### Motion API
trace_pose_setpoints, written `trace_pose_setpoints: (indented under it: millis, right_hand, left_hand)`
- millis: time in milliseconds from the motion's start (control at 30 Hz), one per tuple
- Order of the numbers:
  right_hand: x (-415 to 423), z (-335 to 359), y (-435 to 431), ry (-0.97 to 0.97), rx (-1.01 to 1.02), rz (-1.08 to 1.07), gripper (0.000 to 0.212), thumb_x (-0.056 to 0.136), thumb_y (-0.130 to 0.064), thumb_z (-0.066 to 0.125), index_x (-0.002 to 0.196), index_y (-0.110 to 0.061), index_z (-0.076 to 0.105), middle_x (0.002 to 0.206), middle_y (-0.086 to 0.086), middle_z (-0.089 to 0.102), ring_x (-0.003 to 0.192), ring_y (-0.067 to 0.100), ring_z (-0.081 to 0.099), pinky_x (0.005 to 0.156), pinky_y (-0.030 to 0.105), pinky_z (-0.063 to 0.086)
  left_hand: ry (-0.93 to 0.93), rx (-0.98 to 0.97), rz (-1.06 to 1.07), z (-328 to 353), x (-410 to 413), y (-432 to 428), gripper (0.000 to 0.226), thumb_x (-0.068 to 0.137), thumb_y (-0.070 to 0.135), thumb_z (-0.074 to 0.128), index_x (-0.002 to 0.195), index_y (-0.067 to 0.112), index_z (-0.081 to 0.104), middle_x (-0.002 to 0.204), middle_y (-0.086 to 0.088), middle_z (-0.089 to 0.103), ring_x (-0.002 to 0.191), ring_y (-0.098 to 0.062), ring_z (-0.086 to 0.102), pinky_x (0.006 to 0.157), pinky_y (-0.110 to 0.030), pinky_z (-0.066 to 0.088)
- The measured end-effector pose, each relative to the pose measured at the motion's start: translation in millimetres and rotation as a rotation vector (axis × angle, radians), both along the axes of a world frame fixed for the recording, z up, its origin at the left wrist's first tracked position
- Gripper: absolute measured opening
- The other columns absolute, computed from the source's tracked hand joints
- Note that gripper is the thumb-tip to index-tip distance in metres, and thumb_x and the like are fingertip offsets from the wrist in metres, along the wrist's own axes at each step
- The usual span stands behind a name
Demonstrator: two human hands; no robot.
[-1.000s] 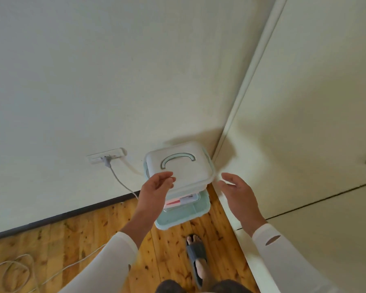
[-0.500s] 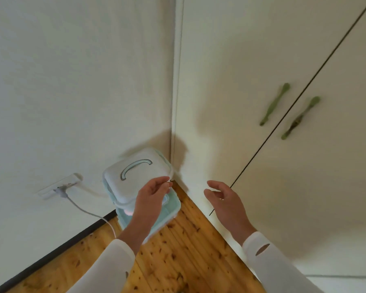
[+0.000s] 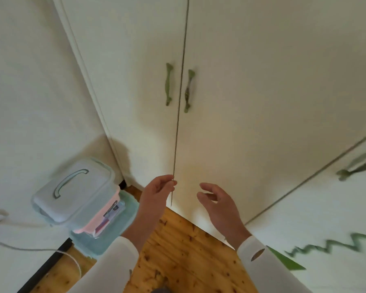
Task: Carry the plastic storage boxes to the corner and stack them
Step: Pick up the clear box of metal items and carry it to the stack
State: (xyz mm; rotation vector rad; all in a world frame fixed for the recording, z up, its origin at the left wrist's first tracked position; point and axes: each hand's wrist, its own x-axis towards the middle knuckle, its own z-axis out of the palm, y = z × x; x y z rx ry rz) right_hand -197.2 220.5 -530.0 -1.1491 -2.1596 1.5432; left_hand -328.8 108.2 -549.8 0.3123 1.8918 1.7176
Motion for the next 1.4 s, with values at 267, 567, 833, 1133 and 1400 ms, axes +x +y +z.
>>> trace_pose_setpoints:
  millis: [267, 567, 833, 1133, 1400]
  right_hand:
    - [144, 1, 38, 0.034, -0.013, -0.252, 0.025, 0.092, -0.034, 0.060, 0.116, -0.037, 0.058, 0.113, -0.024, 0.060, 0.097, -0.009, 0.056, 0.063, 0.003, 0.042]
    - [311, 5, 53, 0.079, -0.037, -0.518, 0.028, 0.094, -0.030, 0.059, 0.121, -0.029, 0.059, 0.116, -0.017, 0.059, 0.099, -0.009, 0.054, 0.063, -0.003, 0.039]
    - [463, 10, 55, 0.133, -0.020, -0.837, 0.022, 0.093, -0.034, 0.059, 0.114, -0.040, 0.058, 0.115, -0.023, 0.059, 0.101, -0.008, 0.055, 0.069, 0.004, 0.041]
    - [598, 8, 46, 0.152, -0.043, -1.165, 0.029, 0.094, -0.040, 0.056, 0.123, -0.038, 0.056, 0.116, -0.020, 0.058, 0.099, -0.005, 0.054, 0.065, 0.007, 0.043]
    - [680, 10, 49, 0.169, -0.079, -1.401, 0.030, 0.094, -0.042, 0.056, 0.124, -0.037, 0.057, 0.113, -0.013, 0.064, 0.067, -0.005, 0.051, 0.049, 0.007, 0.038]
  left_hand:
    - [0.049, -0.056, -0.260, 11, 123, 69, 0.016, 0.096, 0.018, 0.058, 0.100, 0.030, 0.068, 0.091, 0.015, 0.074, 0.087, -0.003, 0.068, 0.077, -0.017, 0.047]
    - [0.093, -0.069, -0.548, 24, 273, 126, 0.016, 0.096, 0.024, 0.057, 0.107, 0.030, 0.067, 0.098, 0.015, 0.073, 0.090, 0.002, 0.067, 0.074, -0.014, 0.050]
    - [0.121, -0.067, -0.842, 33, 415, 177, 0.015, 0.096, 0.025, 0.058, 0.102, 0.034, 0.068, 0.097, 0.017, 0.073, 0.087, 0.007, 0.065, 0.077, -0.018, 0.047]
    - [0.210, -0.080, -1.172, 35, 555, 214, 0.016, 0.097, 0.024, 0.056, 0.108, 0.029, 0.067, 0.102, 0.015, 0.071, 0.095, -0.002, 0.064, 0.074, -0.014, 0.046]
    - [0.277, -0.056, -1.443, 40, 651, 254, 0.017, 0.098, 0.026, 0.054, 0.106, 0.036, 0.065, 0.103, 0.016, 0.071, 0.095, -0.001, 0.066, 0.077, -0.013, 0.047]
